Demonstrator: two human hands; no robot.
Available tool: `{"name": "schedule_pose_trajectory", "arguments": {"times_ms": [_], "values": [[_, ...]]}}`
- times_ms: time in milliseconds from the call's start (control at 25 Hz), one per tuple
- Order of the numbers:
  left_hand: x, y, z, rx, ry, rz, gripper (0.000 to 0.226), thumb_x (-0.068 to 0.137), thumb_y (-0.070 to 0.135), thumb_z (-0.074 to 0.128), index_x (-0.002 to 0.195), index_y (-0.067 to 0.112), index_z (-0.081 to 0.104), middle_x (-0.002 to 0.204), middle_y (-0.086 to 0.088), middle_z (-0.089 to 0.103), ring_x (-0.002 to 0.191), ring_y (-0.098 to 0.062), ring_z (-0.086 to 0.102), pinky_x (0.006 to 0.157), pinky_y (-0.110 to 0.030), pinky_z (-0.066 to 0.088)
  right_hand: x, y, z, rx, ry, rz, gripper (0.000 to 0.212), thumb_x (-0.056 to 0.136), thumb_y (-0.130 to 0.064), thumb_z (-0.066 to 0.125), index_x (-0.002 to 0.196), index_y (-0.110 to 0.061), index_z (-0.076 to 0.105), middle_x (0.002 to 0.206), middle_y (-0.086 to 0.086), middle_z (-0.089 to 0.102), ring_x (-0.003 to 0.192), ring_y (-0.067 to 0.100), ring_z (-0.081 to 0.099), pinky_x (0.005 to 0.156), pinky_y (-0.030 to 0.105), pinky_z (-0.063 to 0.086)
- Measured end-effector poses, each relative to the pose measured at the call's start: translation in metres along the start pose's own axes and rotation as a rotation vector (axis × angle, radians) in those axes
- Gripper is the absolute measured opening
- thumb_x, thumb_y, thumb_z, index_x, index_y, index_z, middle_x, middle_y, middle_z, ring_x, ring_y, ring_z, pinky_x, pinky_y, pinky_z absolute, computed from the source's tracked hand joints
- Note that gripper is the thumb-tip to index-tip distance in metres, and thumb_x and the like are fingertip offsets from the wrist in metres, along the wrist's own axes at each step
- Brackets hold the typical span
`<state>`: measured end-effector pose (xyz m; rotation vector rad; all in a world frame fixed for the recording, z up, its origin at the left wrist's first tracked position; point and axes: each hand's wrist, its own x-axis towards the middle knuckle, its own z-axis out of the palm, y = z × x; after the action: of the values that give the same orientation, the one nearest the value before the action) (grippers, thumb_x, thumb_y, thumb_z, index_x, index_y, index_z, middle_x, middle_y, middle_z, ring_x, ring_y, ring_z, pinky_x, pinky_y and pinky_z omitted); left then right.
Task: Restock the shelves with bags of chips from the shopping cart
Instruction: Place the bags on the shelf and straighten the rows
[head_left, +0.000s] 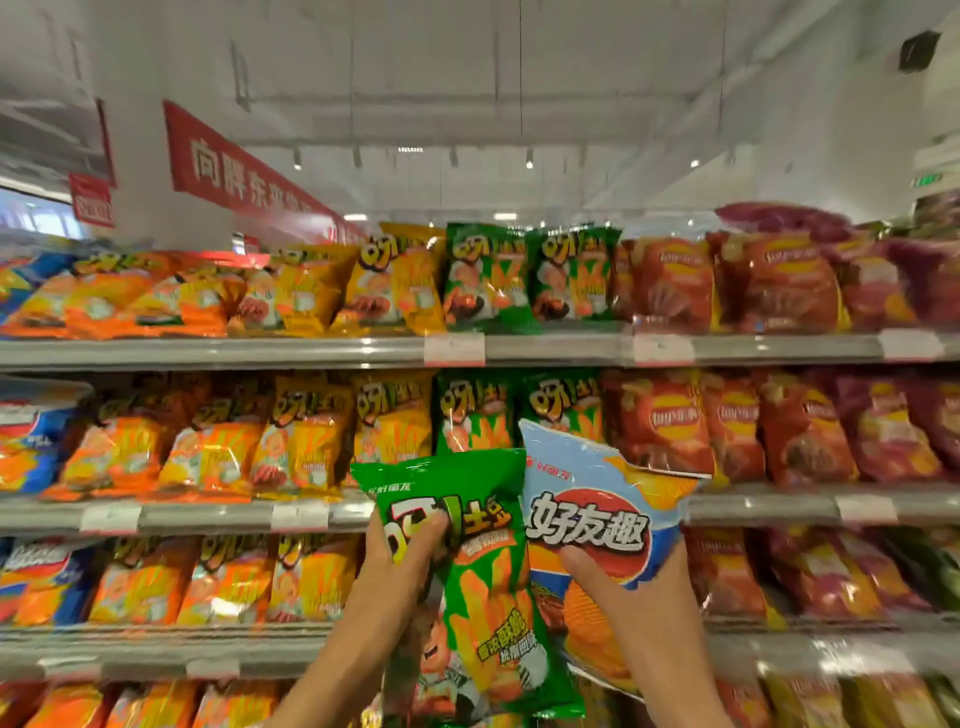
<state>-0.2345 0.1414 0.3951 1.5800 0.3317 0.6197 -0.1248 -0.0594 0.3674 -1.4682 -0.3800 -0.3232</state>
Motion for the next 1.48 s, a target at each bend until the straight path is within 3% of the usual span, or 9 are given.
{"name": "schedule_pose_trajectory", "arguments": {"times_ms": [80,200,320,480,800,960,1160,1320,1480], "values": [[0.019,0.029,0.008,-0.028,-0.049,0.054,0.092,0.068,0.076,0.069,0.146,0.039,0.035,0.109,0.008,0.072,0.092,-0.008,0.069,0.076,-0.034,0.058,0.023,-0.029,0.001,-0.015,-0.017,-0.046,0.094,0.057,-0.047,0.092,0.137,-0.039,0.042,0.111,-0.028,0.062,0.106,0.01,0.062,0.079,0.029,0.044],[0.06,0.078,0.029,-0.046,-0.058,0.224,0.063,0.08,0.059,0.074,0.133,0.038,0.048,0.088,-0.002,0.069,0.086,-0.021,0.072,0.073,-0.044,0.064,0.081,-0.069,-0.016,-0.018,0.003,-0.136,0.104,0.043,-0.068,0.084,0.136,-0.042,0.043,0.109,-0.03,0.065,0.104,0.006,0.064,0.082,0.027,0.049],[0.119,0.137,0.066,-0.08,-0.105,0.381,0.036,0.085,0.041,0.076,0.116,0.048,0.059,0.088,0.014,0.078,0.075,-0.009,0.076,0.054,-0.019,0.058,0.157,-0.104,-0.046,-0.035,0.042,-0.208,0.12,0.039,-0.077,0.085,0.144,-0.039,0.041,0.128,-0.018,0.064,0.118,0.017,0.06,0.1,0.044,0.049],[0.197,0.207,0.125,-0.007,-0.048,0.484,0.062,0.078,0.045,0.082,0.132,0.029,0.055,0.114,0.005,0.075,0.1,-0.014,0.073,0.082,-0.034,0.06,0.256,-0.141,-0.075,-0.118,0.085,-0.299,0.116,0.039,-0.075,0.084,0.14,-0.03,0.049,0.132,-0.007,0.064,0.121,0.022,0.06,0.103,0.047,0.048],[0.3,0.254,0.184,-0.069,0.092,0.588,0.061,0.078,0.045,0.083,0.125,0.027,0.048,0.106,0.009,0.069,0.09,-0.007,0.069,0.062,-0.021,0.053,0.357,-0.141,-0.11,-0.069,0.024,-0.264,0.095,0.045,-0.054,0.088,0.131,-0.029,0.055,0.117,-0.005,0.071,0.1,0.02,0.069,0.081,0.034,0.055],[0.328,0.245,0.204,0.01,0.094,0.598,0.066,0.078,0.048,0.083,0.129,0.026,0.047,0.114,0.004,0.068,0.099,-0.014,0.068,0.075,-0.033,0.058,0.373,-0.13,-0.108,-0.04,-0.036,-0.235,0.087,0.048,-0.049,0.088,0.127,-0.028,0.058,0.115,-0.001,0.073,0.1,0.023,0.071,0.084,0.04,0.058],[0.347,0.233,0.216,0.113,-0.015,0.432,0.068,0.078,0.051,0.081,0.131,0.021,0.051,0.117,-0.002,0.069,0.098,-0.02,0.067,0.063,-0.032,0.049,0.381,-0.124,-0.09,-0.02,-0.088,-0.225,0.084,0.047,-0.049,0.086,0.124,-0.028,0.059,0.112,-0.002,0.073,0.099,0.022,0.071,0.083,0.04,0.058],[0.356,0.22,0.214,0.163,-0.017,0.262,0.074,0.076,0.062,0.077,0.123,0.009,0.057,0.101,-0.008,0.067,0.074,-0.016,0.055,0.059,-0.029,0.038,0.384,-0.121,-0.084,0.008,-0.118,-0.217,0.087,0.043,-0.052,0.086,0.124,-0.031,0.061,0.111,-0.003,0.075,0.099,0.022,0.073,0.087,0.044,0.059],[0.355,0.216,0.216,0.27,-0.002,0.218,0.09,0.075,0.069,0.073,0.133,0.005,0.047,0.1,-0.007,0.062,0.086,-0.02,0.056,0.067,-0.031,0.041,0.383,-0.121,-0.08,0.027,-0.142,-0.214,0.076,0.044,-0.051,0.087,0.115,-0.037,0.064,0.108,-0.005,0.077,0.099,0.022,0.073,0.086,0.044,0.06]]}}
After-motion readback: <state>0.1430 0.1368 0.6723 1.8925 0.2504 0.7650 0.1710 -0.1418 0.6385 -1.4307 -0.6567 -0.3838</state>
